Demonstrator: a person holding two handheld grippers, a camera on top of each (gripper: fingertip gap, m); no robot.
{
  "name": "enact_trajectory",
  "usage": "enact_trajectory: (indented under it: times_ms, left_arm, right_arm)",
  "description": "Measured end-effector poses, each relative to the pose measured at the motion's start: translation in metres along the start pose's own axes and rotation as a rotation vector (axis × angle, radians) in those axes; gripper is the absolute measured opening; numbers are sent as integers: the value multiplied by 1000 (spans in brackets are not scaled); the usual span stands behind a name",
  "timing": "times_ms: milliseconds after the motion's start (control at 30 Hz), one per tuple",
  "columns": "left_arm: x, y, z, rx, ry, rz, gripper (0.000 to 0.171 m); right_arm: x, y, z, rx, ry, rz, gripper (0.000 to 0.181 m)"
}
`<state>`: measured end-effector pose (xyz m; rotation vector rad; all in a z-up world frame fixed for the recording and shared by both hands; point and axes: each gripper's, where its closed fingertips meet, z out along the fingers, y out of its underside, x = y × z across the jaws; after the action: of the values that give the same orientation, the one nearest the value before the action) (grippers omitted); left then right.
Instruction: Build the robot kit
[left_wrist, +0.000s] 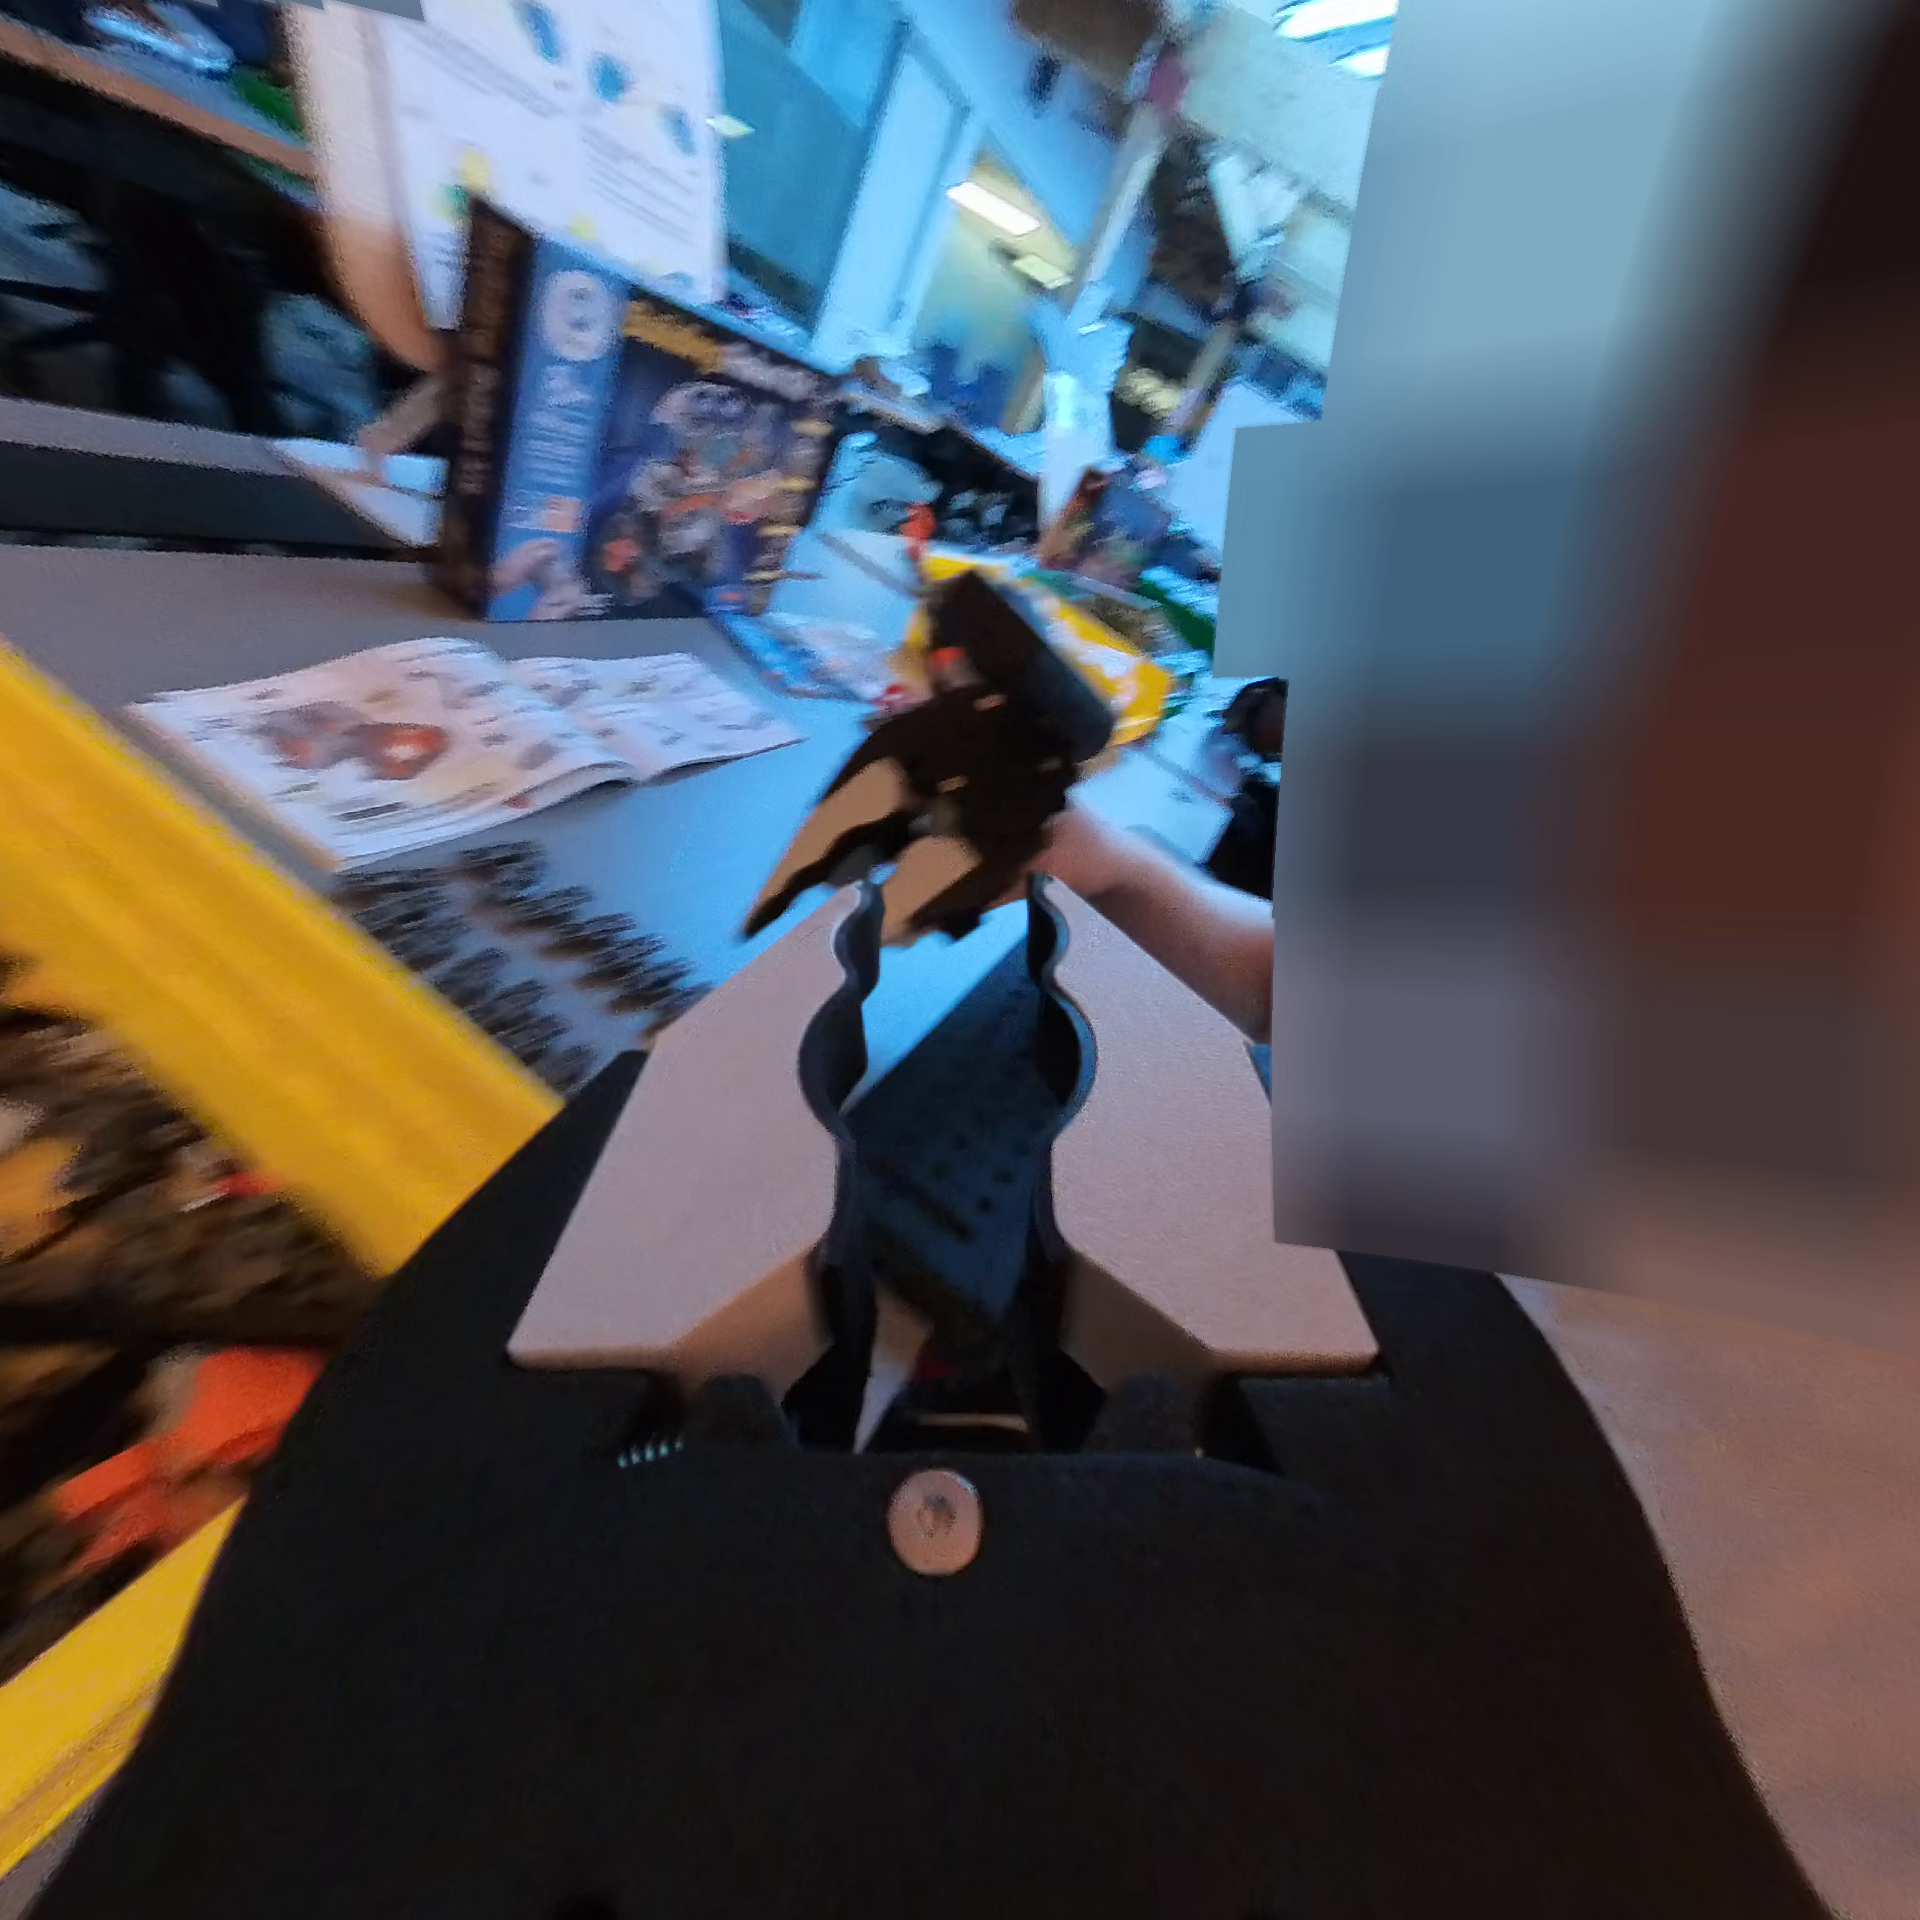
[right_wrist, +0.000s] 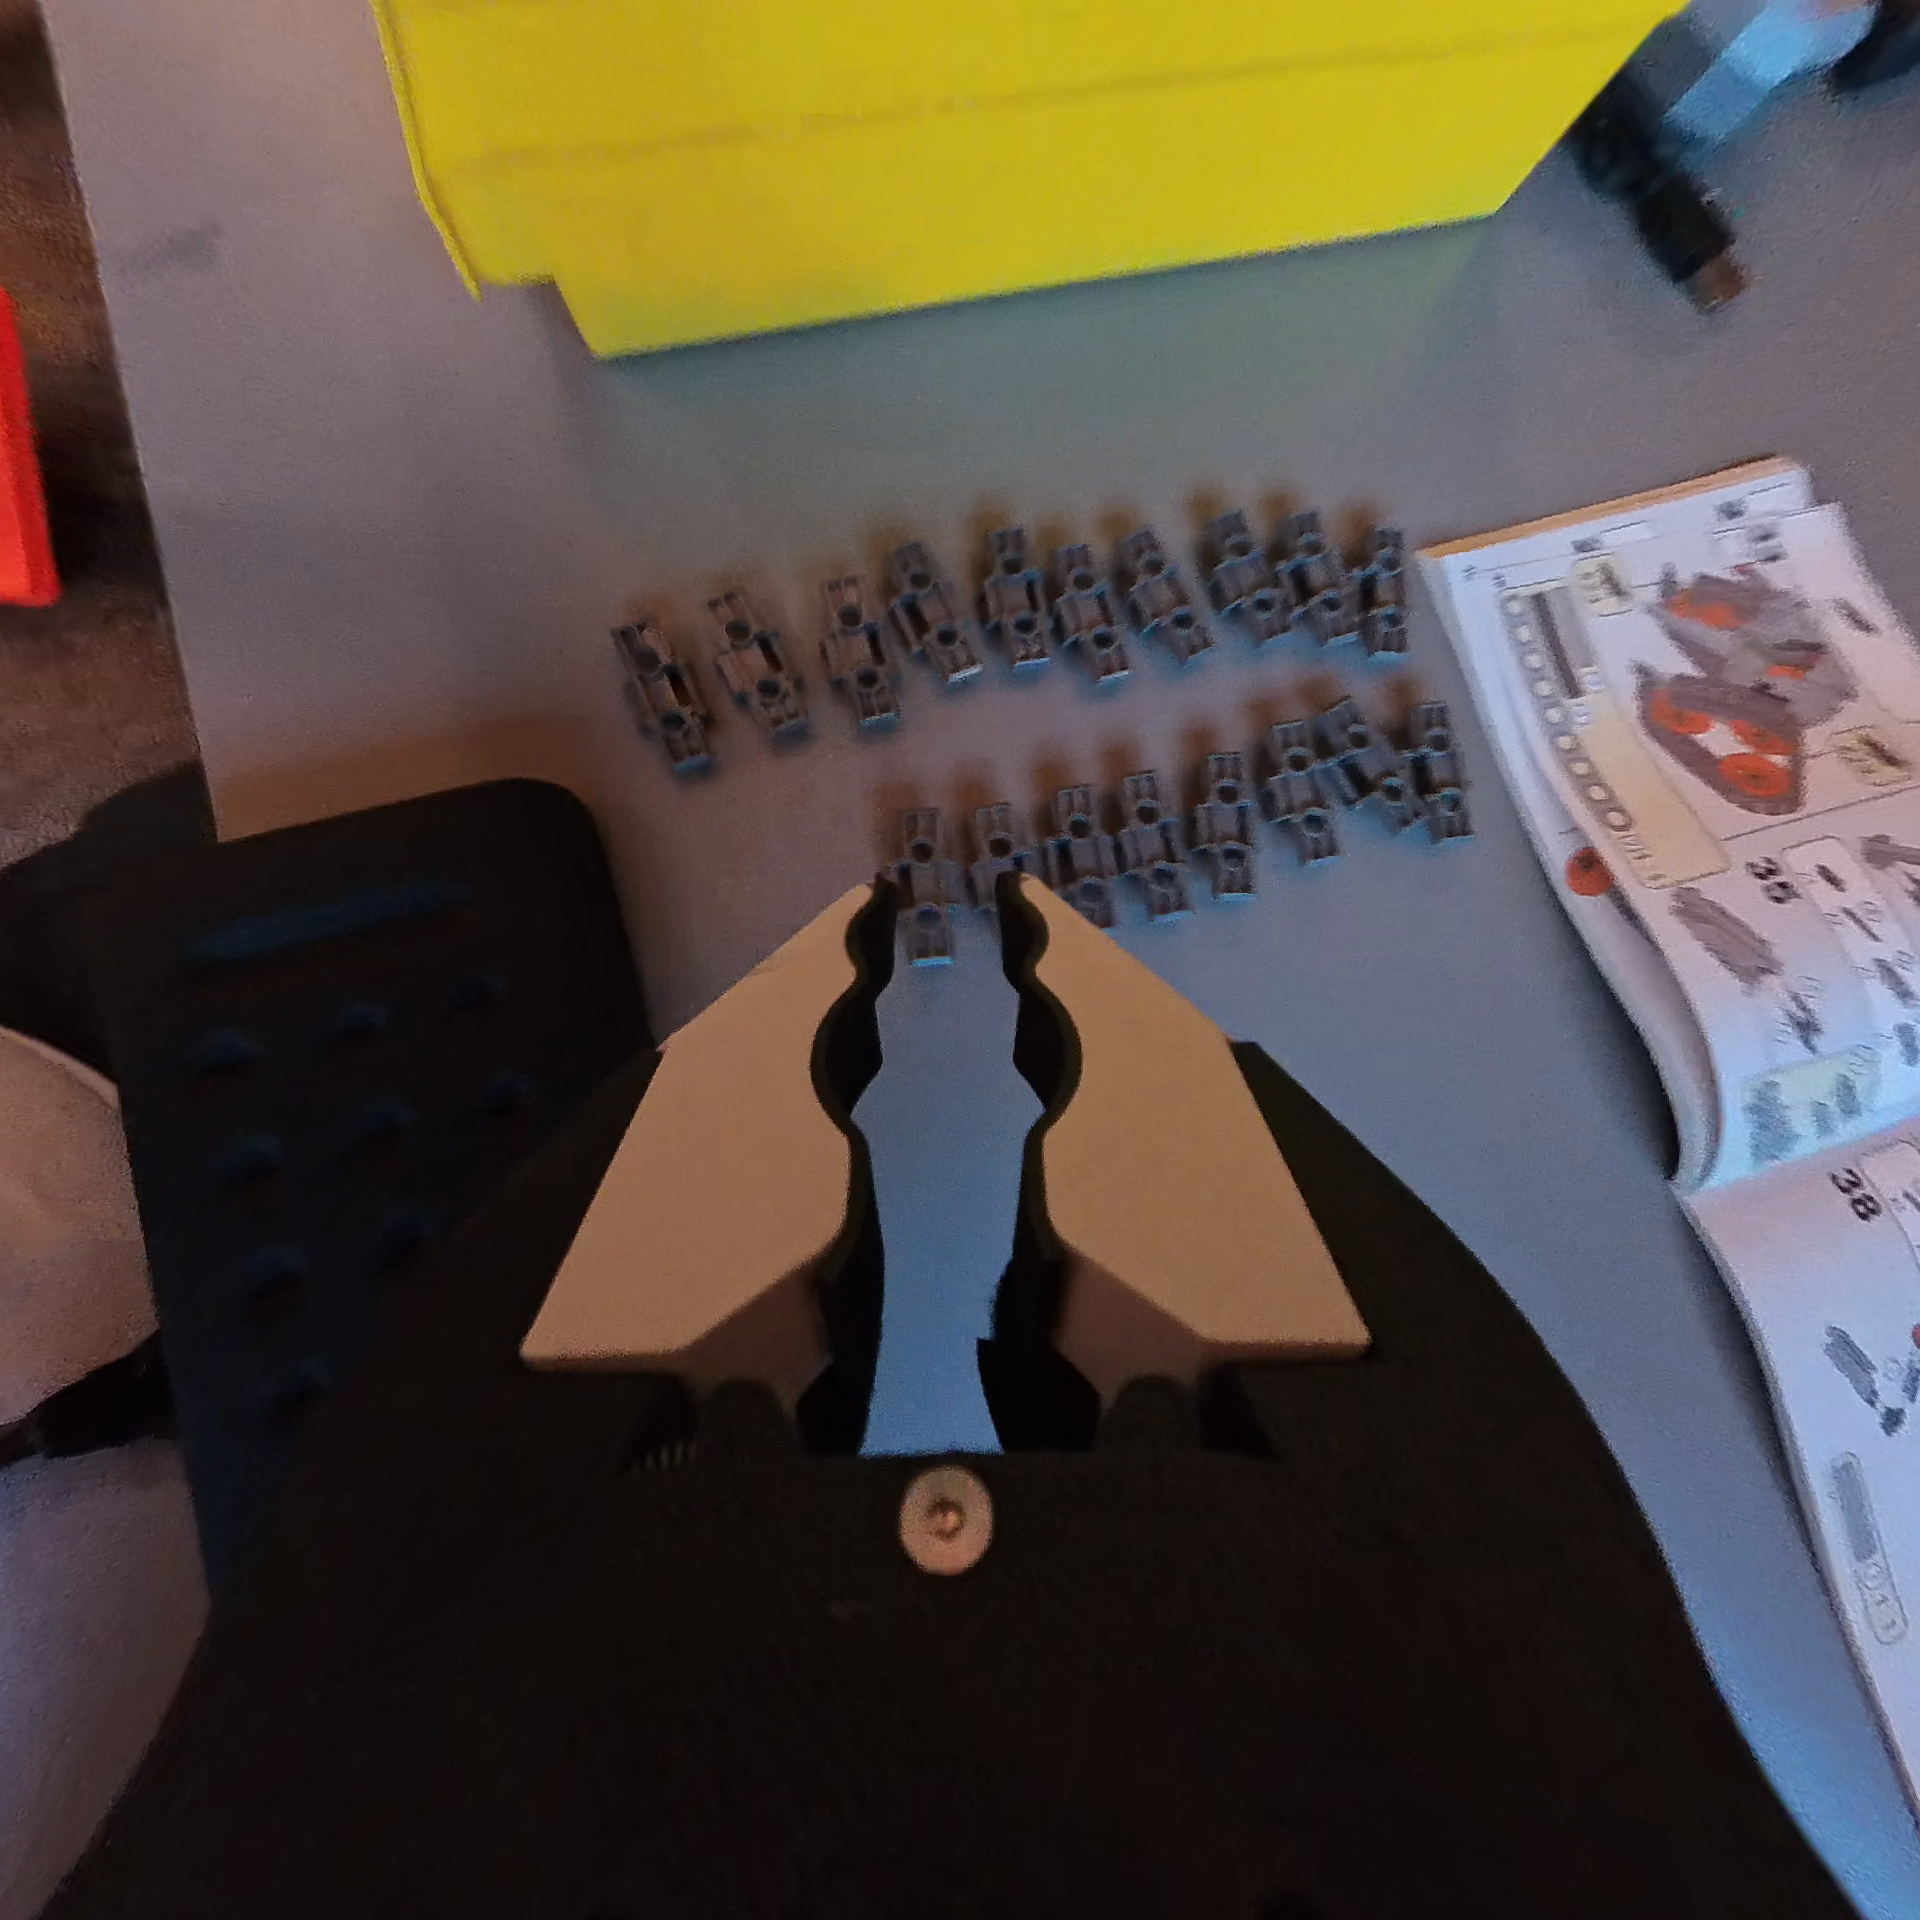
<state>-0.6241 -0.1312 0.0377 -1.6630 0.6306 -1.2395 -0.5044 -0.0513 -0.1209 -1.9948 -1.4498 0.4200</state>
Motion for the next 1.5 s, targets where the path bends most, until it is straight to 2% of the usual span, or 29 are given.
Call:
enact_trajectory:
  times_ms: [33, 167, 300, 433, 500, 600, 767, 900, 1067, 1333, 1500]
  left_arm:
    - [-16, -3, -8, -24, -81, 19, 29]
    - [-84, -27, -39, -145, -361, 92, 39]
    - [-164, -39, -55, -414, -606, 79, 42]
    - [-241, -22, -63, -769, -790, 82, 30]
    - [-274, -11, -69, -933, -869, 92, 33]
    - [-305, 4, -68, -1063, -902, 92, 28]
    - [-332, 21, -64, -1167, -902, 63, 19]
    - [-348, 21, -56, -1197, -921, 132, 16]
    - [-355, 29, -53, -1283, -893, 227, 10]
    - [-354, 40, -51, -1310, -842, 173, 13]
    - [-356, 39, -54, -1336, -860, 221, 5]
  right_arm:
    - [5, 0, -6, 23, 14, 4, 19]
    - [30, 3, -23, 111, 77, 12, 19]
    - [43, 2, -31, 202, 80, 56, 19]
    - [47, 4, -32, 235, 68, 67, 19]
    - [48, 7, -30, 226, 77, 58, 19]
    - [49, 11, -28, 205, 95, 26, 19]
    - [50, 13, -28, 207, 102, 11, 19]
    - [49, 12, -29, 220, 80, 29, 19]
    - [49, 11, -32, 238, 70, 40, 19]
    - [43, 11, -30, 239, 26, 58, 19]
    - [42, 11, -30, 233, 25, 46, 19]
